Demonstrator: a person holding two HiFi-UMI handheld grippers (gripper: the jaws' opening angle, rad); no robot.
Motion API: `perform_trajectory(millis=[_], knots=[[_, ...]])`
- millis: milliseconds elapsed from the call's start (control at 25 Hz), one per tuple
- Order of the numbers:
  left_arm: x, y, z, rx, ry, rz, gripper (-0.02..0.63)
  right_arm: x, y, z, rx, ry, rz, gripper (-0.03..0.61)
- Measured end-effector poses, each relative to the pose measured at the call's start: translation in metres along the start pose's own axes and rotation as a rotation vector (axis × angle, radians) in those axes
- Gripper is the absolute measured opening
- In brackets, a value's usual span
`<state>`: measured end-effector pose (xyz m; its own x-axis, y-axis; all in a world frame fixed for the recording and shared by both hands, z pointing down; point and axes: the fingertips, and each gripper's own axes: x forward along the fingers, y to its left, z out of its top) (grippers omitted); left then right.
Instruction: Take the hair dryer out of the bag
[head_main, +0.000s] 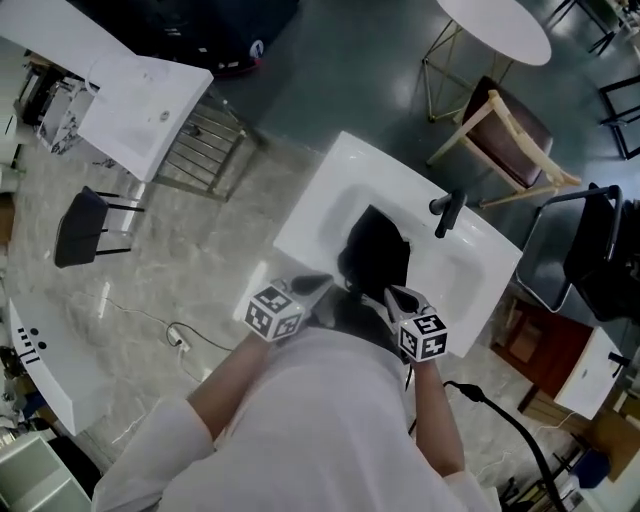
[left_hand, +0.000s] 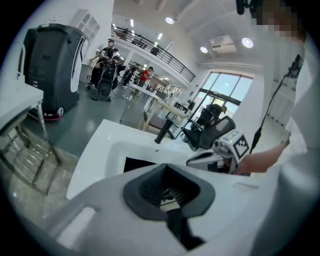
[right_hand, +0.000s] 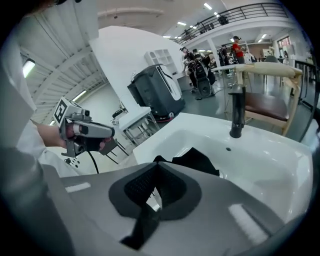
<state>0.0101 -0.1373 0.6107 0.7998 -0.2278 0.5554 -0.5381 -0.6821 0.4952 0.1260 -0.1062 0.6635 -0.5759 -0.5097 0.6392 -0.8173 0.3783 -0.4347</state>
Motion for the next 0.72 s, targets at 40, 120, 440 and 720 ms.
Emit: perform_trajectory(millis=[40, 120, 440, 720], knots=[[0.002, 0.001, -0.001, -0.011, -0.004, 0.011, 0.002, 0.006, -0.002, -0.003, -0.004, 0.016, 0.019, 0.006], [0.005, 0.002, -0.005, -0.037, -0.01, 0.032, 0.002, 0.018, -0.004, -0.009, -0.018, 0.051, 0.054, 0.006], [0.025, 0.005, -0.017, -0.087, 0.013, 0.078, 0.003, 0.053, -0.015, -0.029, -0.108, 0.184, 0.159, 0.048], [0.038, 0.013, -0.029, -0.069, 0.06, 0.132, 0.04, 0.077, -0.015, -0.052, -0.192, 0.311, 0.239, 0.116]])
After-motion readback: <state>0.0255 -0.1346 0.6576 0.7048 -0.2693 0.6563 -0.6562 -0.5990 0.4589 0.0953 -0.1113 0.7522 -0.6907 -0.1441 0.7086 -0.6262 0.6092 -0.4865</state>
